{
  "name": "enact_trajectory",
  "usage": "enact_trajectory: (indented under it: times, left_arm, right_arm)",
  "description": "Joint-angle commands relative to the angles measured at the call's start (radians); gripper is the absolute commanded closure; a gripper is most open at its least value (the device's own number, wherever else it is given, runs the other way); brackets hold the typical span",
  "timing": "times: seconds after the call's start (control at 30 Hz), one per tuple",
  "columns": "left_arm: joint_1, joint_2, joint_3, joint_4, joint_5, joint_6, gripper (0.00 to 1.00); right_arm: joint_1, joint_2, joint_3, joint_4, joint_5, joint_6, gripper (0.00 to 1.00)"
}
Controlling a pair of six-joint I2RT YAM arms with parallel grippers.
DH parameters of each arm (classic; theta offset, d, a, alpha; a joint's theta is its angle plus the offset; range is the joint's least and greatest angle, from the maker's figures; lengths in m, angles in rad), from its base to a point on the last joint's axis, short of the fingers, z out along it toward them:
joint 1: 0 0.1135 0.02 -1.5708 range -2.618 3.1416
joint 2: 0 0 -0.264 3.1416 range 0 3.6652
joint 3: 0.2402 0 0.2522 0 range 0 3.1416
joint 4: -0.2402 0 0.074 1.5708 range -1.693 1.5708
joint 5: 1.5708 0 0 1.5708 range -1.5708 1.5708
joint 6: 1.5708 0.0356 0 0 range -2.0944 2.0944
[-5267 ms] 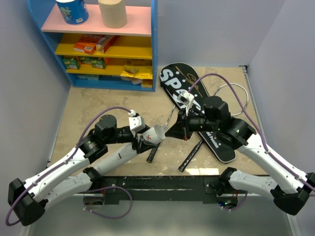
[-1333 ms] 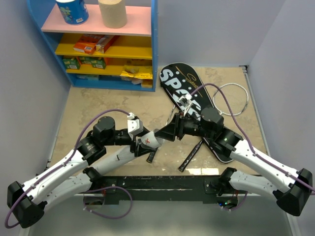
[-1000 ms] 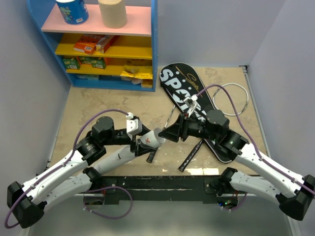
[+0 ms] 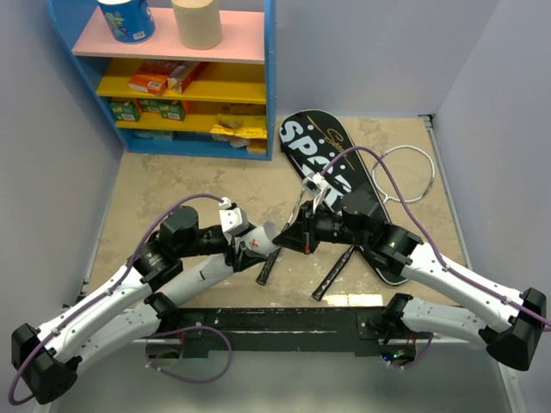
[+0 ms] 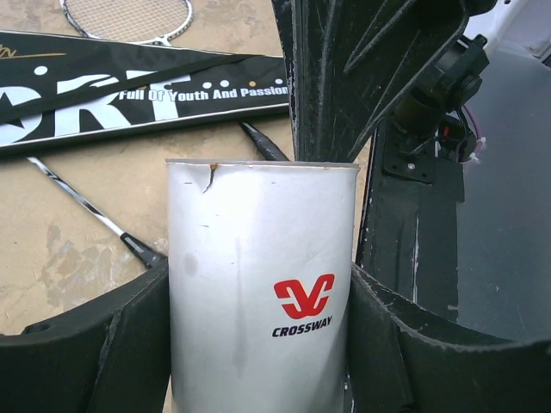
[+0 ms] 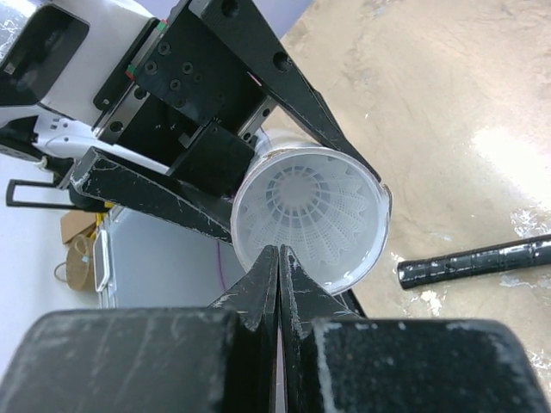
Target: Pack up the badminton gear
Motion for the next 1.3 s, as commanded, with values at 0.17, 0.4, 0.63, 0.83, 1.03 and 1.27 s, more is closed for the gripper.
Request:
enact_trajectory:
  times: [0.17,0.4,0.63,0.83,1.03,1.27]
  left_arm:
    - [0.027,0.002,0.057,0.102,-0.186,0.005,0.92]
    - [0.028,0.193,0.290,-0.140,-0.589,0.146,0.95]
    - [0.106,0.354,0.381,-0.182,-0.797,0.260,0.98]
    - [0.226,0.492,0.432,-0.196,-0.898,0.337,0.98]
    - [0.375,0.626,0.461,-0.196,-0.944,0.294,0.94]
    - [0.562,0.782,0.469,-0.171,-1.064,0.190,0.90]
  right_arm:
    - [0.047,0.025,0.131,-0.274,0.288,-0.004,1.00]
    - [0.046,-0.035,0.313,-0.440,0.790,0.051,1.00]
    - [0.046,-0.135,0.265,-0.490,0.850,0.053,1.00]
    - [0.046,-0.228,0.176,-0.527,0.796,0.079,1.00]
    - [0.046,-0.265,0.107,-0.514,0.703,0.108,1.00]
    - [0.046,-0.263,0.055,-0.501,0.638,0.117,1.00]
